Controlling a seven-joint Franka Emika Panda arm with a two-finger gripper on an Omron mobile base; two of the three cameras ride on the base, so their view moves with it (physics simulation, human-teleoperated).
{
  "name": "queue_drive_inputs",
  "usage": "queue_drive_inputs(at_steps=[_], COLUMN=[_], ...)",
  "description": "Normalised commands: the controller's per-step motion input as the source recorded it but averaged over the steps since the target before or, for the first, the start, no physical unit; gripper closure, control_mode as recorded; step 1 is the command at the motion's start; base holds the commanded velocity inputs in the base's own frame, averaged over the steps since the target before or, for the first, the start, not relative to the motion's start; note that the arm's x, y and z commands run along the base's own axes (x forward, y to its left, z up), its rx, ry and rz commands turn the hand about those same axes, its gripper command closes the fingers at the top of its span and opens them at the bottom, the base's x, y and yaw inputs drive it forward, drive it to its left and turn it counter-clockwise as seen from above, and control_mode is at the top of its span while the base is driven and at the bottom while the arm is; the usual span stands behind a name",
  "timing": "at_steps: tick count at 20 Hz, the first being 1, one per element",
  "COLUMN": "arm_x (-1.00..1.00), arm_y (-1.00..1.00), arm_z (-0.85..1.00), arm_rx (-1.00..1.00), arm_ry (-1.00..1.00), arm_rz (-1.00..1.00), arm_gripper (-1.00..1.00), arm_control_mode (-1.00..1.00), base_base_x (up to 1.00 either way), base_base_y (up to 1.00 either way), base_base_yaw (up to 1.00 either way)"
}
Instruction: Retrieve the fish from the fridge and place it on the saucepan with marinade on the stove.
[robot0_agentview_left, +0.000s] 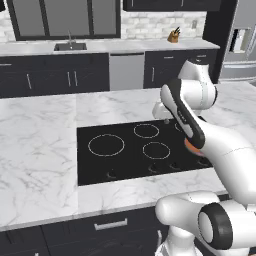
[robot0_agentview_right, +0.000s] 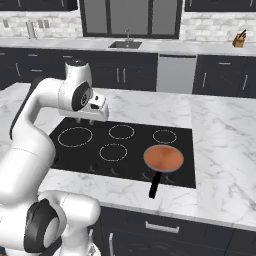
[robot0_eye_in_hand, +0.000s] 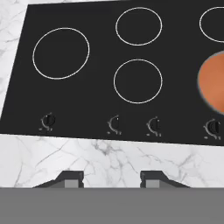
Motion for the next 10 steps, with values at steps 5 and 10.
queue_drive_inputs(at_steps=[5,10], arm_x=[-0.09,-0.18], arm_y=[0.0,0.0], arm_z=[0.0,-0.01], arm_rx=[0.0,0.0], arm_ry=[0.0,0.0], arm_rz=[0.0,0.0], arm_gripper=[-1.0,-1.0], arm_control_mode=[-1.0,-1.0], base_base_x=[0.0,0.0], base_base_y=[0.0,0.0], base_base_yaw=[0.0,0.0])
